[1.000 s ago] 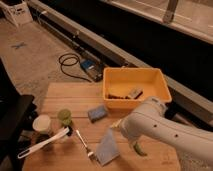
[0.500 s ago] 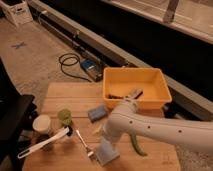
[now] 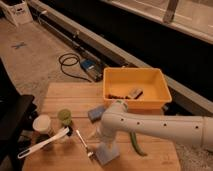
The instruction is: Place towel in tray
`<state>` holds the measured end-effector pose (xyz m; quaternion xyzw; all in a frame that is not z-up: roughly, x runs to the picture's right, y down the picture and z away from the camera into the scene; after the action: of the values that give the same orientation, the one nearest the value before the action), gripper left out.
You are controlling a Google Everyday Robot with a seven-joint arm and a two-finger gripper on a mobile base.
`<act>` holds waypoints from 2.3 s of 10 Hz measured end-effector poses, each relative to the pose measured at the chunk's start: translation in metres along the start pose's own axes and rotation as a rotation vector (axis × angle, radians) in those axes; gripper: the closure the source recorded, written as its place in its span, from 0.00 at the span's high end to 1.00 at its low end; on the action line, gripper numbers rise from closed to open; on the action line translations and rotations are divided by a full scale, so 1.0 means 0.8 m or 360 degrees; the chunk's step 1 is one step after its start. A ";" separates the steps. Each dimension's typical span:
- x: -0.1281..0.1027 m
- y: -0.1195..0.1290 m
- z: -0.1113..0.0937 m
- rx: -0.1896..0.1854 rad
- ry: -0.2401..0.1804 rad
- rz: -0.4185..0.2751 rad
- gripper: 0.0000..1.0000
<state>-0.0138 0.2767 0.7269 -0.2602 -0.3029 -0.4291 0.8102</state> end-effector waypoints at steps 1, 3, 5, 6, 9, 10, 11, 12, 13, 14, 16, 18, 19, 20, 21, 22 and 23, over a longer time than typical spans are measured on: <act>0.009 0.014 0.000 -0.0030 0.0009 0.0021 0.74; 0.024 0.032 0.004 -0.0075 0.0016 0.0061 0.74; 0.028 0.033 0.013 -0.0086 0.0000 0.0069 0.74; 0.027 0.030 0.021 -0.0090 -0.0019 0.0070 0.74; 0.026 0.025 0.037 -0.0091 -0.0059 0.0069 0.74; 0.026 0.024 0.048 -0.0097 -0.0063 0.0079 0.71; 0.026 0.025 0.055 -0.0097 -0.0070 0.0092 0.66; 0.028 0.022 0.063 -0.0089 -0.0062 0.0104 0.56; 0.028 0.024 0.062 -0.0090 -0.0061 0.0100 0.44; 0.028 0.029 0.059 -0.0106 -0.0060 0.0101 0.36; 0.030 0.031 0.053 -0.0110 -0.0057 0.0107 0.13; 0.031 0.031 0.049 -0.0106 -0.0055 0.0103 0.01; 0.030 0.029 0.048 -0.0109 -0.0057 0.0098 0.00; 0.030 0.030 0.047 -0.0107 -0.0059 0.0102 0.00; 0.031 0.028 0.042 -0.0088 -0.0042 0.0113 0.00; 0.035 0.030 0.033 -0.0046 0.0002 0.0150 0.00; 0.045 0.033 0.009 0.0024 0.0087 0.0222 0.00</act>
<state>0.0229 0.2756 0.7529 -0.2627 -0.2651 -0.3763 0.8480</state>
